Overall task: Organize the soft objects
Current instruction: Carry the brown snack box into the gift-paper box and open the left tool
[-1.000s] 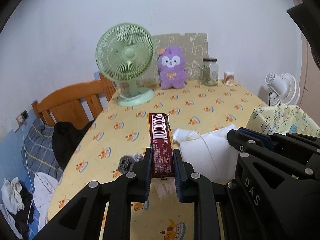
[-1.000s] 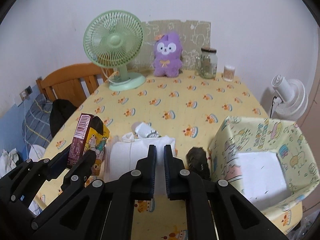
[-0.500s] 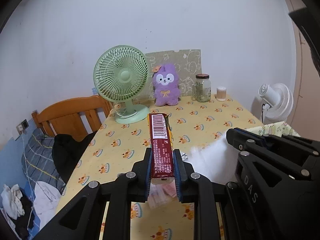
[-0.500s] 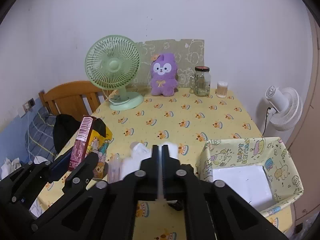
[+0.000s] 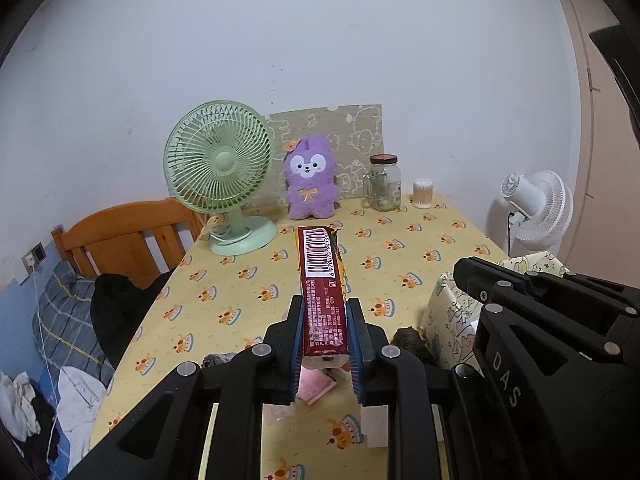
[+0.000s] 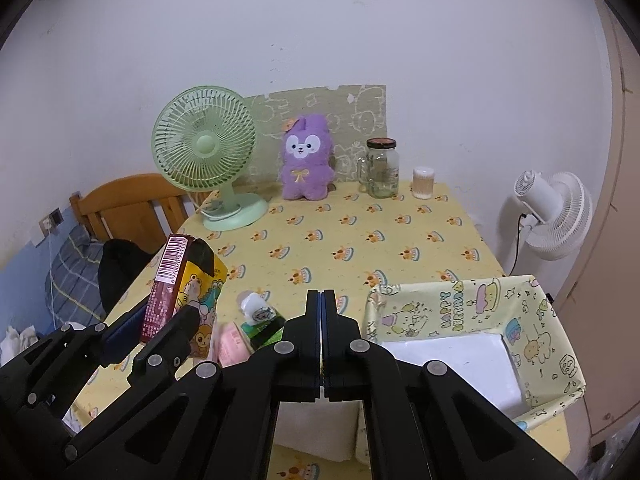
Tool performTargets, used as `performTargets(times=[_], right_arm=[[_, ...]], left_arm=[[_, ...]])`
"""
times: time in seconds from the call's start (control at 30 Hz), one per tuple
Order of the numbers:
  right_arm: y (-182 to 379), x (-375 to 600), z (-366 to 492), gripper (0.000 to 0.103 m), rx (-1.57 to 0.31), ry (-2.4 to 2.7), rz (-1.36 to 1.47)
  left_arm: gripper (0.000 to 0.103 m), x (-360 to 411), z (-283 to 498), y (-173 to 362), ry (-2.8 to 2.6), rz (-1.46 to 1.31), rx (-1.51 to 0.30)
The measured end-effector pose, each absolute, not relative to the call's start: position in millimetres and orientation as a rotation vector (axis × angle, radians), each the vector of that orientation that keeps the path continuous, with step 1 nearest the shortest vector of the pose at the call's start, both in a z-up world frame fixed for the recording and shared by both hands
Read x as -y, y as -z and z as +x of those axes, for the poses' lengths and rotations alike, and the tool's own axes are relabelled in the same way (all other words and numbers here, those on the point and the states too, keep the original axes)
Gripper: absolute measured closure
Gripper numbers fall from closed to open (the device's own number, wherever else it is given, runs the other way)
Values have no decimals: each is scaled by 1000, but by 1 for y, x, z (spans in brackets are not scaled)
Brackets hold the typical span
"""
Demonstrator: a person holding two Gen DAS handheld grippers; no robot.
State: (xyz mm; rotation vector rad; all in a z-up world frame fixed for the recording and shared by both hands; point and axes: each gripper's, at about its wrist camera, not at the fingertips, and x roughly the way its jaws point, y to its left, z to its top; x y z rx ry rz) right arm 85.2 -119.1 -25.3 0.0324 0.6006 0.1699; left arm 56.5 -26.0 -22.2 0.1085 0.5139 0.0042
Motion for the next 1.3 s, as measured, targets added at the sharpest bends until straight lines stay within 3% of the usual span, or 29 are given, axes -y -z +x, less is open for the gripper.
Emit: performTargets(times=[1.3], right_arm=[[49, 254, 91, 100, -662, -3, 78]], left_arm=[[84, 159, 83, 49, 277, 95, -623]])
